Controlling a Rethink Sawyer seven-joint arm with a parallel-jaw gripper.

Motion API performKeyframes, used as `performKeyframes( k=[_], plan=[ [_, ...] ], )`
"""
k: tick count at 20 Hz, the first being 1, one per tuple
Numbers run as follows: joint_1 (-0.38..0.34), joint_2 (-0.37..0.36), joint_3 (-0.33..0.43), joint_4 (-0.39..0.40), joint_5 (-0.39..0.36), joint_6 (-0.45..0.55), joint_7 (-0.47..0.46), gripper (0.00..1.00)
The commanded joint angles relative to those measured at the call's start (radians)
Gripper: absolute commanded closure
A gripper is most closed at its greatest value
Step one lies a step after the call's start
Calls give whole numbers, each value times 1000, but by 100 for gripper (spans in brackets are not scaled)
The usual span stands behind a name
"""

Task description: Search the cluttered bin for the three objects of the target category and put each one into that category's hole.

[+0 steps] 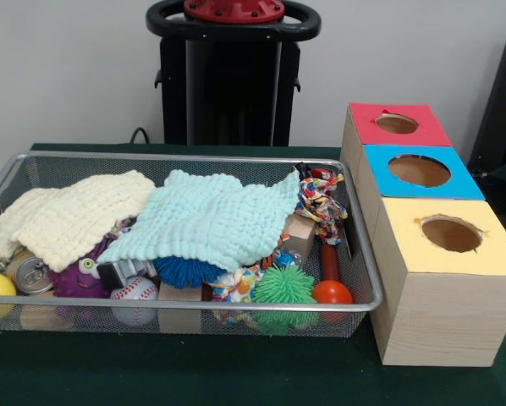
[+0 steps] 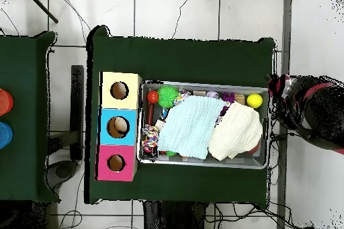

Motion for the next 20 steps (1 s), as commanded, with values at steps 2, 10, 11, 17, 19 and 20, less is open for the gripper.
performKeyframes(
  k=[2, 10, 11, 17, 19, 20],
  plan=[
    [12, -8, 22, 127, 17, 109, -12, 0],
    [27, -33, 33, 166, 20, 92, -11, 0],
    [28, -35, 34, 169, 19, 92, -12, 0],
    [37, -39, 54, 204, 1, 57, -41, 0],
    [39, -45, 72, 224, 5, 47, -56, 0],
    [45, -48, 70, 227, 5, 47, -49, 0]
  ],
)
